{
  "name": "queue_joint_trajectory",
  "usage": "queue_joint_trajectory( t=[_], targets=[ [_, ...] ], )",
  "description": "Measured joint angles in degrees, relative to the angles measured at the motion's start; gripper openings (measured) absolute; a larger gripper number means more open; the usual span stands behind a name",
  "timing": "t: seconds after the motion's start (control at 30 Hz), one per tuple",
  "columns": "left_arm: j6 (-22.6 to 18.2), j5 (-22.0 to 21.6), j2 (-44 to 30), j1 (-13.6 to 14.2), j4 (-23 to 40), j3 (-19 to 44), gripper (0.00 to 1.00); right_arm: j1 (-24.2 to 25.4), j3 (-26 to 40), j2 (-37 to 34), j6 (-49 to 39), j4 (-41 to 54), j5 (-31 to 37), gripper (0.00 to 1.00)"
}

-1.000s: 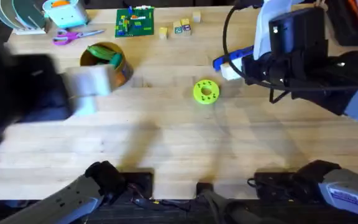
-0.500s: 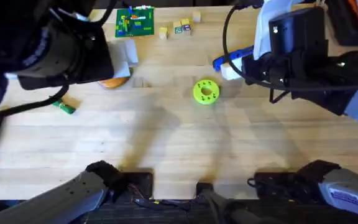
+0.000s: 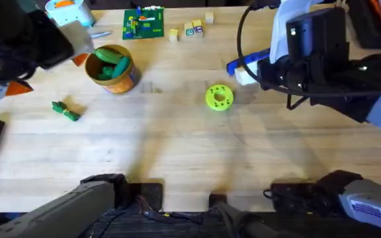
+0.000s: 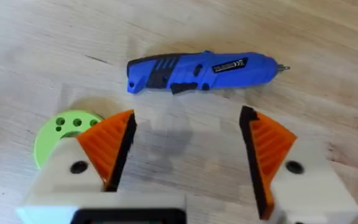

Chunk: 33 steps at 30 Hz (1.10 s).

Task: Pick up the gripper from the table and insert it into the empty holder that is missing its gripper. Then pick up a screw, insert it into the mounting hole, and use the screwdriver to tighten it. Finally, clean up the table by picking up the vegetable and placing it into the bucket.

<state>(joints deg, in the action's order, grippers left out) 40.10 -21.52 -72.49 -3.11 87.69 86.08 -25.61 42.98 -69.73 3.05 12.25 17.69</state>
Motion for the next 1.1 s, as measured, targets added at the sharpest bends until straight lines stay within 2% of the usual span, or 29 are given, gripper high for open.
queue_joint_trajectory(
  t=[0.17, 0.2, 0.33, 0.47, 0.63, 0.73, 1.03, 1.1],
  targets=[
    [-4.8, 4.4, -1.5, -11.4, -5.4, -2.1, 0.99, 0.0, 0.0, 0.0, 0.0, 0.0, 0.0, 0.993],
    [-8.0, 7.7, -1.8, -17.8, -9.7, -5.7, 0.99, 0.0, 0.0, 0.0, 0.0, 0.0, 0.0, 0.993],
    [-12.3, 12.1, -1.8, -25.3, -16.3, -12.1, 0.991, 0.0, 0.0, 0.0, 0.0, 0.0, 0.0, 0.992],
    [-17.2, 16.2, -2.1, -30.9, -23.6, -18.7, 0.991, 0.0, 0.0, 0.0, 0.0, 0.0, 0.0, 0.992],
    [-21.6, 18.6, -4.3, -35.6, -30.4, -24.1, 0.992, 0.0, 0.0, 0.0, 0.0, 0.0, 0.0, 0.992],
    [-22.7, 19.6, -7.0, -37.1, -34.0, -25.0, 0.992, 0.0, 0.0, 0.0, 0.0, 0.0, 0.0, 0.993],
    [-23.7, 21.0, -19.1, -37.4, -39.5, -25.0, 0.99, 0.0, 0.0, 0.0, 0.0, 0.0, 0.0, 0.994],
    [-23.9, 21.3, -21.7, -37.5, -39.9, -25.0, 0.932, 0.0, 0.0, 0.0, 0.0, 0.0, 0.0, 0.994]
  ],
)
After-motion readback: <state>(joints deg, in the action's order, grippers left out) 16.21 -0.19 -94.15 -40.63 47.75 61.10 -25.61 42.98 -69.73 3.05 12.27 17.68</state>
